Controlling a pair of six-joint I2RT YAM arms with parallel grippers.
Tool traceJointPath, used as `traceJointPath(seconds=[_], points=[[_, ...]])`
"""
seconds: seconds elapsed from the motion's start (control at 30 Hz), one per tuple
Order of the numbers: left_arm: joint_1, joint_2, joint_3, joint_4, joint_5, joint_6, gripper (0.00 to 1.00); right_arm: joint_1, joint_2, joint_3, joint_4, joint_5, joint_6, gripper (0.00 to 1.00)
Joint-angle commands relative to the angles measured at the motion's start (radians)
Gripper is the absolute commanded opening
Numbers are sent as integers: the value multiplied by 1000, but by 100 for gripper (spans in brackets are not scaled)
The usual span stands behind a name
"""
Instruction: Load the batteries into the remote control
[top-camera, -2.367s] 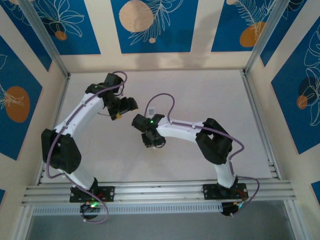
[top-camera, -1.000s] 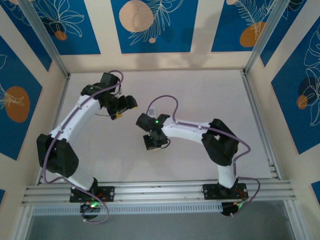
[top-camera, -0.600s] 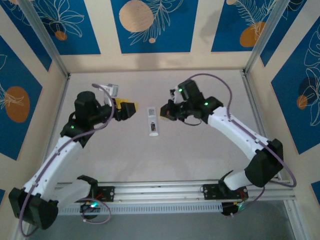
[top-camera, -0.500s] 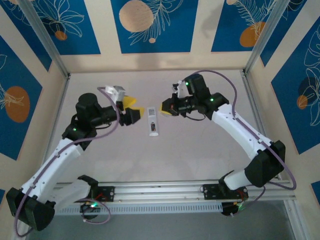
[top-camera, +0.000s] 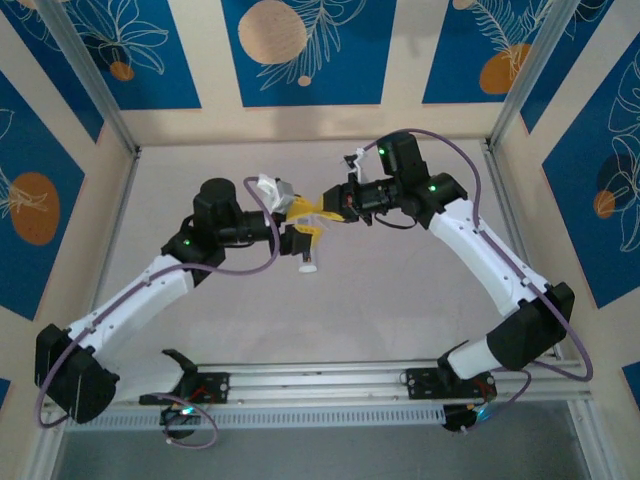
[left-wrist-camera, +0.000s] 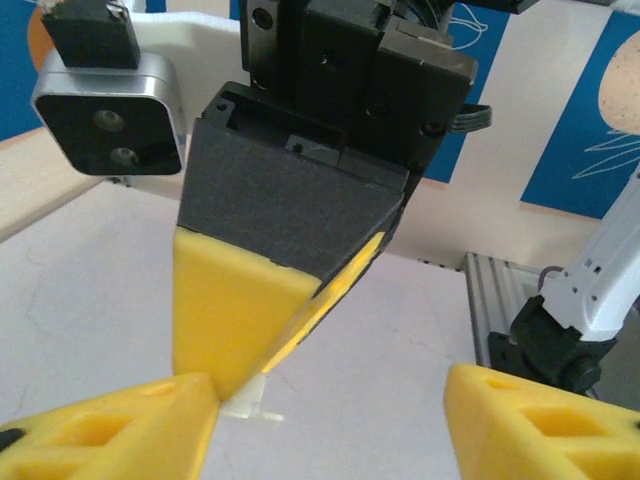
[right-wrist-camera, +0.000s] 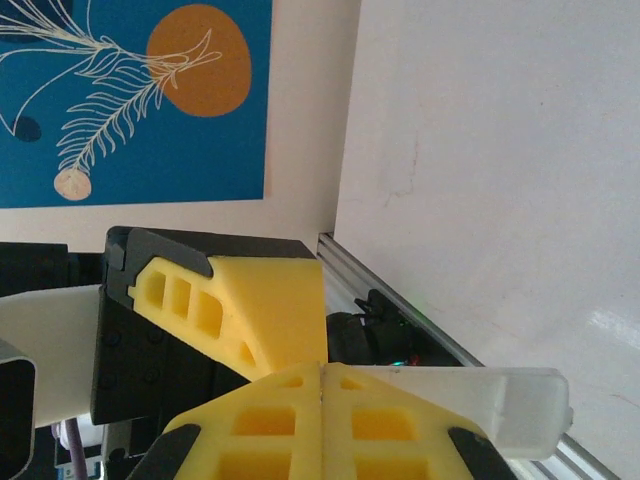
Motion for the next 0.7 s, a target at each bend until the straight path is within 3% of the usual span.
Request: traceJointPath(seconds=[0.0, 0.17, 0.3, 0.43, 0.67], points=[[-24, 22, 22, 107, 64, -4, 54, 42, -18, 28, 36, -116, 26, 4], [-23, 13, 2, 64, 15, 53, 52, 39, -35, 12, 74, -145, 63, 5], [-13, -57, -63, 120, -43, 100, 70, 23, -65, -15, 101, -160, 90, 5], [-10, -55, -45, 119, -11, 107, 83, 28, -80, -27, 109, -181, 91, 5], [-2, -18, -16, 105, -19, 142, 87, 33, -109, -38, 132, -198, 111, 5]])
